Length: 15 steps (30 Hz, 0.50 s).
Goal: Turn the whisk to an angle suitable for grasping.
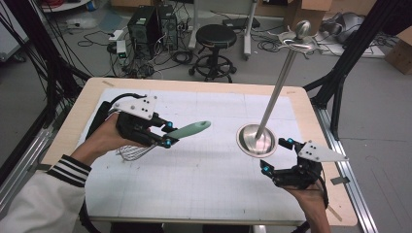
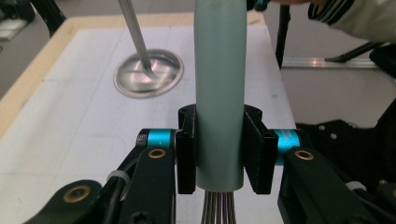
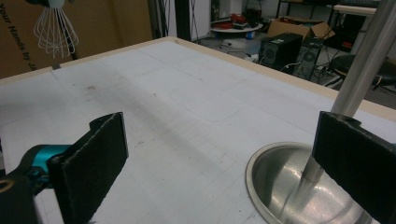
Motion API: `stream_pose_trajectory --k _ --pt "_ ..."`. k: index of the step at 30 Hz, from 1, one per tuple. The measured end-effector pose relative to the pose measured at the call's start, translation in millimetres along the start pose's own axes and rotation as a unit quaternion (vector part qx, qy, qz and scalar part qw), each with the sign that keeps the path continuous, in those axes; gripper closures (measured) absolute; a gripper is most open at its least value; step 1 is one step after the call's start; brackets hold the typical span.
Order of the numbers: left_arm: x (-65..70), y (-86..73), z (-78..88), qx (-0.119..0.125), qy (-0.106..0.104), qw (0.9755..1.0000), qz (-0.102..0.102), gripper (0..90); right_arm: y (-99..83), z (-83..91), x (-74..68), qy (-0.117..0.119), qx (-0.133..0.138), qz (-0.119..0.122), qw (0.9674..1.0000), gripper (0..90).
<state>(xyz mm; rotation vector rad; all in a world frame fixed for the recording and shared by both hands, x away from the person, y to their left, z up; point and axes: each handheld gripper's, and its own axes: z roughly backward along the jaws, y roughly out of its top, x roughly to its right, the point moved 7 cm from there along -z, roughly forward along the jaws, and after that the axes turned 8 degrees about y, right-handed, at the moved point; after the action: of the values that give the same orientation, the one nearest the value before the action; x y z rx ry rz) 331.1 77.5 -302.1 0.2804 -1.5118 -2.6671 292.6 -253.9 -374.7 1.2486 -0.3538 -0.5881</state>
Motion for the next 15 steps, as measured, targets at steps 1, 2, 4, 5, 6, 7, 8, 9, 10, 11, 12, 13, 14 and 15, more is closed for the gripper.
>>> stream_pose_trajectory --k 1,2,4,5,6,7,8,9,10,11,12,13,14,15 --pt "-0.1 3.7 1.9 0.008 -0.001 1.0000 0.001 69.4 0.1 -0.1 -0.1 0.000 0.000 0.000 1.0000 2.4" --pt "0.4 8.1 4.0 0.016 -0.001 0.9999 0.003 69.4 0.3 -0.4 0.0 -0.001 0.000 0.001 1.0000 2.4" --pt "0.3 13.7 7.4 0.026 -0.001 0.9997 0.003 69.4 0.7 -0.8 -0.4 0.000 -0.001 0.001 1.0000 2.4" --pt "0.1 16.2 9.2 0.032 -0.001 0.9995 0.005 69.4 0.9 -1.3 -0.9 0.001 -0.001 -0.001 1.0000 2.4" --pt "-0.1 18.7 10.9 0.039 -0.001 0.9992 0.008 69.4 1.0 -1.6 -0.8 0.002 -0.001 0.000 1.0000 2.4" --pt "-0.7 20.7 12.8 0.045 0.000 0.9989 0.008 69.4 1.0 -1.8 -0.7 0.001 -0.001 -0.001 1.0000 2.4" --pt "-0.8 22.5 14.4 0.051 -0.001 0.9987 0.011 69.3 1.1 -2.4 -0.6 0.002 -0.001 0.001 1.0000 2.4" --pt "-1.4 23.7 15.6 0.053 0.001 0.9985 0.010 69.4 1.0 -2.7 -0.5 0.002 -0.001 0.001 1.0000 2.4" --pt "-1.9 25.2 17.4 0.058 0.003 0.9982 0.012 69.3 0.8 -2.9 -0.9 0.003 -0.002 -0.001 1.0000 2.4" --pt "-2.2 26.1 18.4 0.061 0.002 0.9980 0.013 69.4 0.6 -3.4 -0.9 0.003 -0.002 -0.001 1.0000 2.4" --pt "-2.3 27.3 19.5 0.066 0.003 0.9977 0.015 69.4 0.6 -3.6 -0.6 0.003 -0.002 0.001 1.0000 2.4" --pt "-2.4 27.8 20.0 0.067 0.002 0.9977 0.014 69.4 0.4 -3.9 -0.9 0.004 -0.002 -0.001 1.0000 2.4" --pt "-2.0 28.2 20.2 0.067 0.000 0.9977 0.014 69.4 0.5 -3.8 -0.2 0.003 -0.002 0.000 1.0000 2.4" --pt "-1.9 28.5 20.1 0.068 0.001 0.9976 0.015 69.4 0.5 -3.8 -0.2 0.003 -0.002 0.000 1.0000 2.4"
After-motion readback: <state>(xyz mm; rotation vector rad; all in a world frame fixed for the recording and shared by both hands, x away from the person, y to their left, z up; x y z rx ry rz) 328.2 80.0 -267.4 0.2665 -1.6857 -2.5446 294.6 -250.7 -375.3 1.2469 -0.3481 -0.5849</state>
